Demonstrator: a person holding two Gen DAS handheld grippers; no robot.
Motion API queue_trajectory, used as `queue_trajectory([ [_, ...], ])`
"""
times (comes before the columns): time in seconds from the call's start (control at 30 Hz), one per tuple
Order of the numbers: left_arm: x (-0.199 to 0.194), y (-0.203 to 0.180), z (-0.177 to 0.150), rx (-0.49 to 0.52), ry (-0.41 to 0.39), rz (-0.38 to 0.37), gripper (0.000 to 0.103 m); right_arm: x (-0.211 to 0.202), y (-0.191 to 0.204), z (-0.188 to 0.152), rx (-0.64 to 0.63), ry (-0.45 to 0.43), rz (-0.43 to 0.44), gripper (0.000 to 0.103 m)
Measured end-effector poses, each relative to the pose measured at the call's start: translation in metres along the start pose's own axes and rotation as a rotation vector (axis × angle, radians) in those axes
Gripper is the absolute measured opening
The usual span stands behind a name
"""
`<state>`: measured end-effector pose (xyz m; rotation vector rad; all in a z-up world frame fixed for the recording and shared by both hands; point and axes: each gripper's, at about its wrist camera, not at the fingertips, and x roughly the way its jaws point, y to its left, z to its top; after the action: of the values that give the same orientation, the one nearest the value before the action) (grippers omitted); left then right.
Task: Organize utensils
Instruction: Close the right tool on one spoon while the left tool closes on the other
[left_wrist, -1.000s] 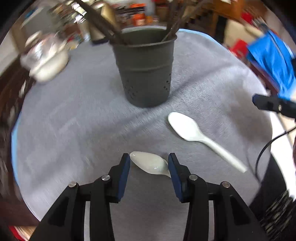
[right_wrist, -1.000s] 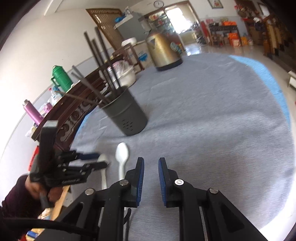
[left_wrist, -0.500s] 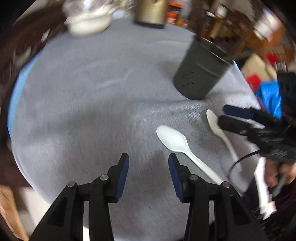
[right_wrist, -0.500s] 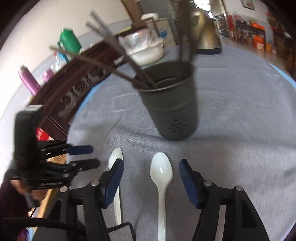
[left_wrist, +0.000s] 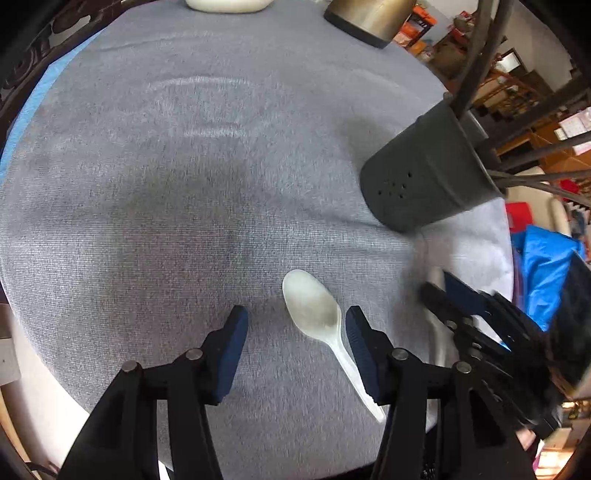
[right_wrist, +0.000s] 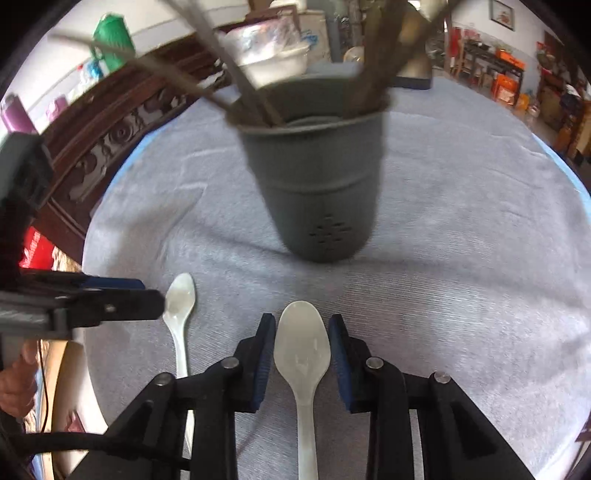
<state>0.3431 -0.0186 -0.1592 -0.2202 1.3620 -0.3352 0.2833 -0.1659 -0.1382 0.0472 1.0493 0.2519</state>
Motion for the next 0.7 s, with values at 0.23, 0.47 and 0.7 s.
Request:
queue_trajectory([
  [0.23,0.009,-0.022,0.010,0.006,-0.014,0.045,0.048,-0.059,-0.031,-0.007,0.087,-0.211,0.072,0.031],
  [0.47,0.017,-0.035,0.004,-0.011,-0.017,0.063,0.018,-0.104,-0.047,-0.020,0.166,-0.473,0.159,0.032],
  [0.7,-0.009,-0.037,-0.019,0.011,-0.029,0.110,0.065,-0.089,-0.047,-0.028,0.188,-0.451,0.161,0.031],
])
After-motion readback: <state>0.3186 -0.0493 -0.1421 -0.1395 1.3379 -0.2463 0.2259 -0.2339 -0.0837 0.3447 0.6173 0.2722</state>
